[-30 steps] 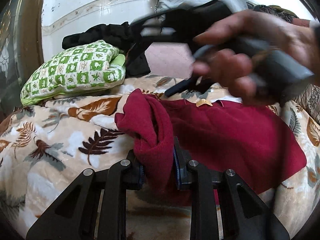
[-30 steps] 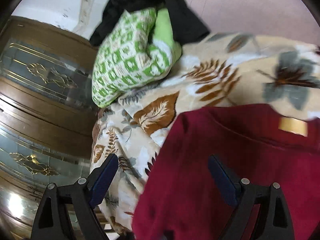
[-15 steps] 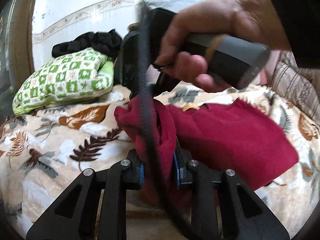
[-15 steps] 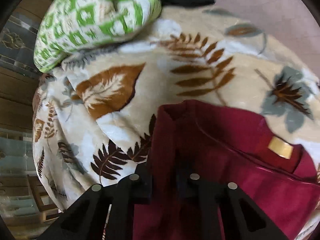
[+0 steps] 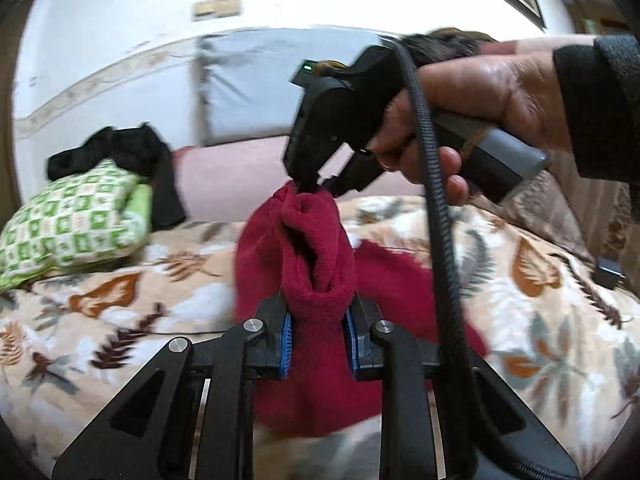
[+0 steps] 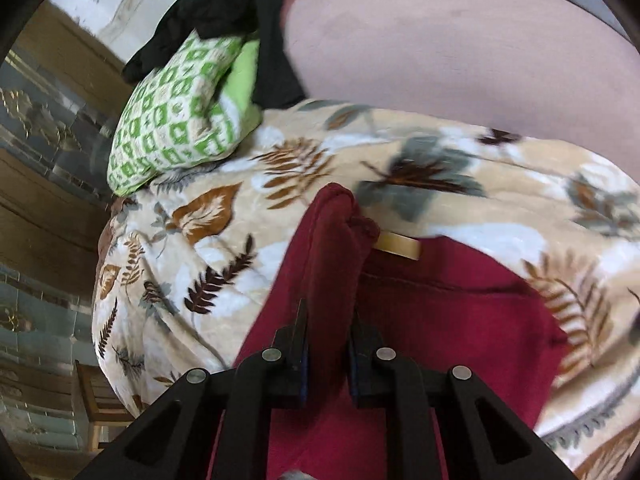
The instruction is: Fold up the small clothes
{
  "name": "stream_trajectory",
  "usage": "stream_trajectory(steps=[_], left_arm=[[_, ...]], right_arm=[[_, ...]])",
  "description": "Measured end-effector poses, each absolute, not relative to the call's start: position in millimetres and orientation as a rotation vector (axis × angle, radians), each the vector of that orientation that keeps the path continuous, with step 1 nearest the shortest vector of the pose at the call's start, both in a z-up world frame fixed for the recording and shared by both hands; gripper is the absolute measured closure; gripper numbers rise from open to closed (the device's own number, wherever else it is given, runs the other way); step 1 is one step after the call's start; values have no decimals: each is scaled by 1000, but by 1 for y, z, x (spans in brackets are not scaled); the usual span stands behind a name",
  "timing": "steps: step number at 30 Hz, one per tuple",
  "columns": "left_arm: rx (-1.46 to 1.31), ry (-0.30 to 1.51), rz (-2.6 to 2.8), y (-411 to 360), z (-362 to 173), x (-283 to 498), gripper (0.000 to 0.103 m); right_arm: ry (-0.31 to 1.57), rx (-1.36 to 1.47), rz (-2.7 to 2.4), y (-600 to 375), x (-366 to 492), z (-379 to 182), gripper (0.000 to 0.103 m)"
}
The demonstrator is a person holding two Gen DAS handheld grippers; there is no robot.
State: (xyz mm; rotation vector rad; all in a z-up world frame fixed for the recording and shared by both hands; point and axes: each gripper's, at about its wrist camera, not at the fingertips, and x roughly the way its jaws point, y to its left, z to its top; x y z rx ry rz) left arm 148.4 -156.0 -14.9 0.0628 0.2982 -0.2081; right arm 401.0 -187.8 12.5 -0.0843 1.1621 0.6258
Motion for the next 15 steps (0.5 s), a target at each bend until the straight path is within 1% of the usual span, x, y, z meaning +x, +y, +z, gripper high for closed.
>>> stream_trajectory(steps=[5,8,12,15], left_arm=[[142,351,-292,-215,-21,154,84],[189,402,-308,-244,-35,162,83],[225,504,-374,-262,-49,162,67],[263,523,-457,-265,-55,140,65]], right_arm=[[1153,-137,542,-244,400,13,90],[1159,-153,493,-274,406,-1,90],[1125,-188,478,-290,410,-33,90],[1108,-90,410,-312,413,-47,87]])
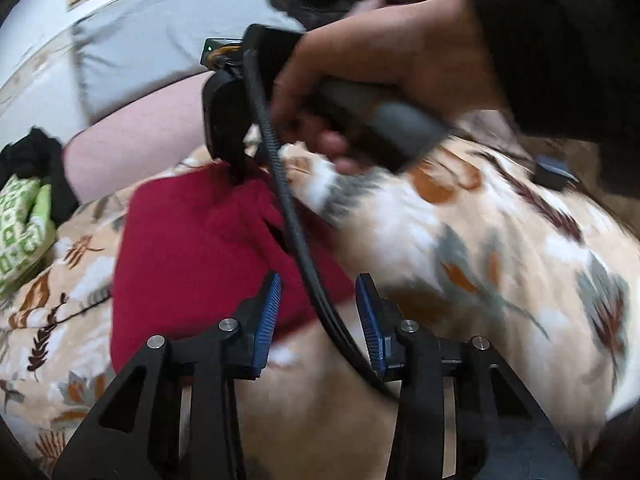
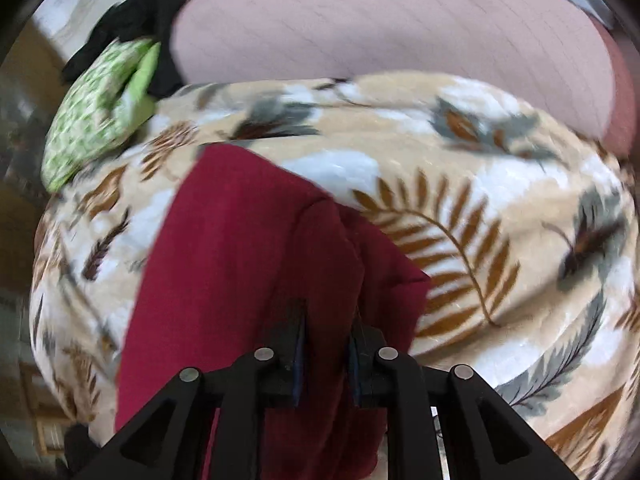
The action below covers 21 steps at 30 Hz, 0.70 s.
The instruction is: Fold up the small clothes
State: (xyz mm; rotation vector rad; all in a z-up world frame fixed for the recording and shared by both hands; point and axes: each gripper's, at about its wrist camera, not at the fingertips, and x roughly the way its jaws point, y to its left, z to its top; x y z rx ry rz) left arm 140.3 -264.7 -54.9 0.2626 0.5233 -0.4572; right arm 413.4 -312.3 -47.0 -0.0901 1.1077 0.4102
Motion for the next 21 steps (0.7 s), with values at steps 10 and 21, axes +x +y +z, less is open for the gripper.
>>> stream_trajectory(steps=[10,21], left_arm=[[-62,476,-327,-127,-19,139,65],[-438,825,-452,-125,-75,238,65]], right_arm=[[650,-98,532,-335,291,10,87],[726,-377,447,-269,240,-62,87]])
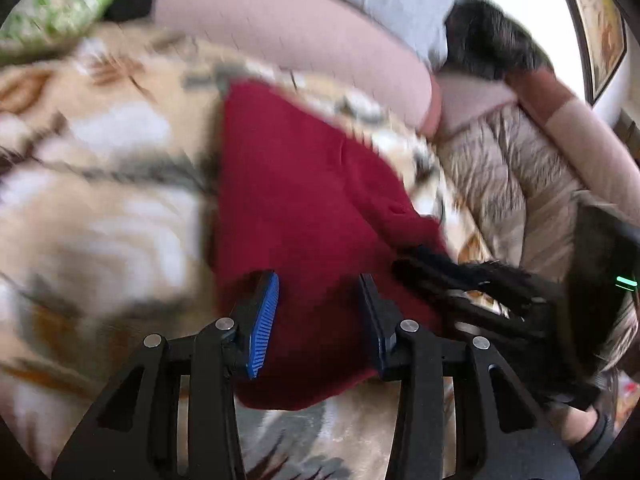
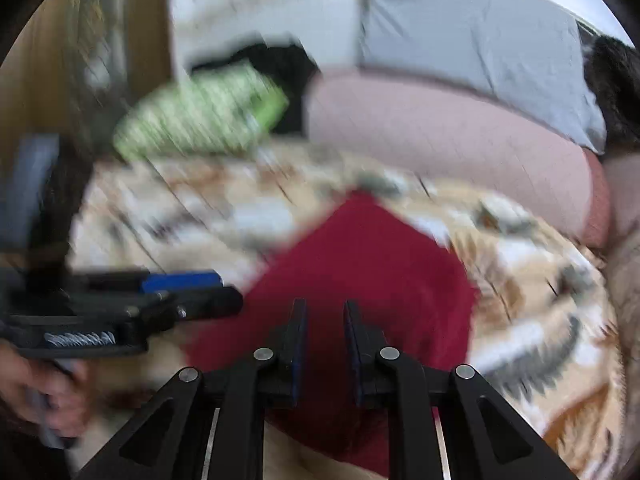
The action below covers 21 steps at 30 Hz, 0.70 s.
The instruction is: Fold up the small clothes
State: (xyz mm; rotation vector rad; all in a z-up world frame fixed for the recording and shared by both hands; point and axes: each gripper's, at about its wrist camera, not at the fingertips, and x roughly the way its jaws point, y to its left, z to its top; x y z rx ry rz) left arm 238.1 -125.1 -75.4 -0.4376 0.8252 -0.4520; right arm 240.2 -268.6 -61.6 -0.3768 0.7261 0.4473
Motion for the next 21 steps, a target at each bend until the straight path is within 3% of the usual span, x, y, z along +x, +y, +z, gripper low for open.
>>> stream_trajectory(steps=[2,5,11,15,21], left_arm=[[-406,796,-432,-136,-76,231,65],[-323,754,-403,-148,-76,225,65],[-233,781,-389,-152,-72,234,64],[-220,693,-405,-158,-32,245,64],[-272,851,-267,-158,-39,353,65]], right_arm=[[836,-231,411,-300,256,-98,87],[772,24,529,-342,255,-109,89],[762,9,532,-339,251,-110,90],[753,24,537,-342,252,-110,90],[730,-21,514,-337,248,-112,90]])
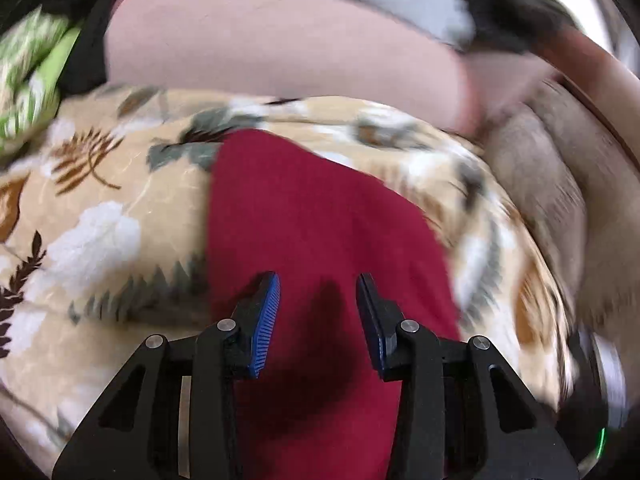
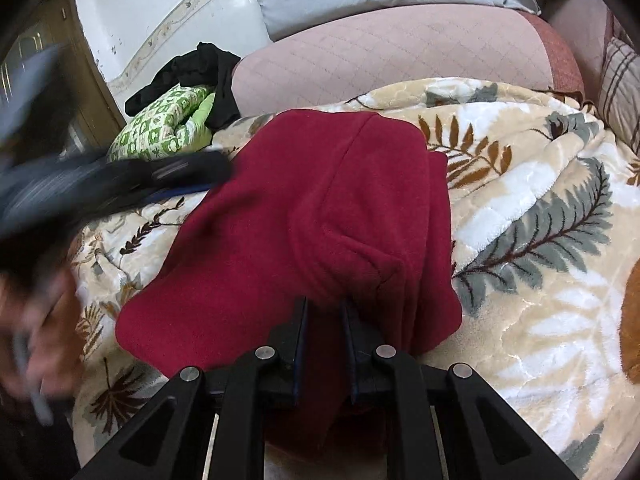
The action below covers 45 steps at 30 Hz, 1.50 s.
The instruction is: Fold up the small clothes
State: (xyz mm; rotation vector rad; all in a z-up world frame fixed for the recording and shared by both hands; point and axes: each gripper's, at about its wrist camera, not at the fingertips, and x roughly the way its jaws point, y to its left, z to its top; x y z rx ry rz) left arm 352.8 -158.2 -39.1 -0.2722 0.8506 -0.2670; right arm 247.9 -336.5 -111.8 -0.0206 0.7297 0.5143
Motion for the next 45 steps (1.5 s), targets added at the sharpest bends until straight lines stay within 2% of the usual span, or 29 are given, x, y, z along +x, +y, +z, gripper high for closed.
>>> stream_trajectory(steps=[4,7,10,17,19,23,25,27,29,30,32,38,40,42,45], left_arm=[[-277,1036,-214,-164,-68,413,65],[-140,1043,-210,-182,-71,428,63],[-149,1035,-235,-178,-73,430,63],[-218,847,-311,-157,-28,345,62],[-214,819,-318,-148,-34,313,61],[-251,857,-343,-148,-54,293,61],[-254,877,-337,-156,-63,294,61],[-250,886,-333,-161,-67,294,61],[-228,880,-326,-166,-70,291,61],[-208,869,-318,-168,-71,289,61],[-203,857,-312,-169,-71,287,61],[-203,854,-301,-170,-72,288,61],[-186,860,-299,-172,-71,289,60],[-170,877,-306,-174,-71,290,57],[-240,867,-341,-158,-55,290,57]], right_arm=[[712,-82,485,-328,243,-112,90],[711,-92,481,-326,244,-113,90],[711,-80,489,-328,246,-114,90],[711,-39,527,-334,242,-97,89],[704,-7,547,-337,239,-81,88],[567,9,465,-341,244,-37,87],[618,5,496,-332,260,-40,87],[724,-154,370,-322,279,-69,87],[770,-11,323,-350,289,-101,73],[772,95,354,-365,289,-105,69],[767,66,359,-365,286,-90,67],[564,-43,344,-333,269,-36,66],[626,-113,372,-314,275,-49,65],[777,-176,329,-310,291,-90,62],[694,1,387,-345,277,-76,59]])
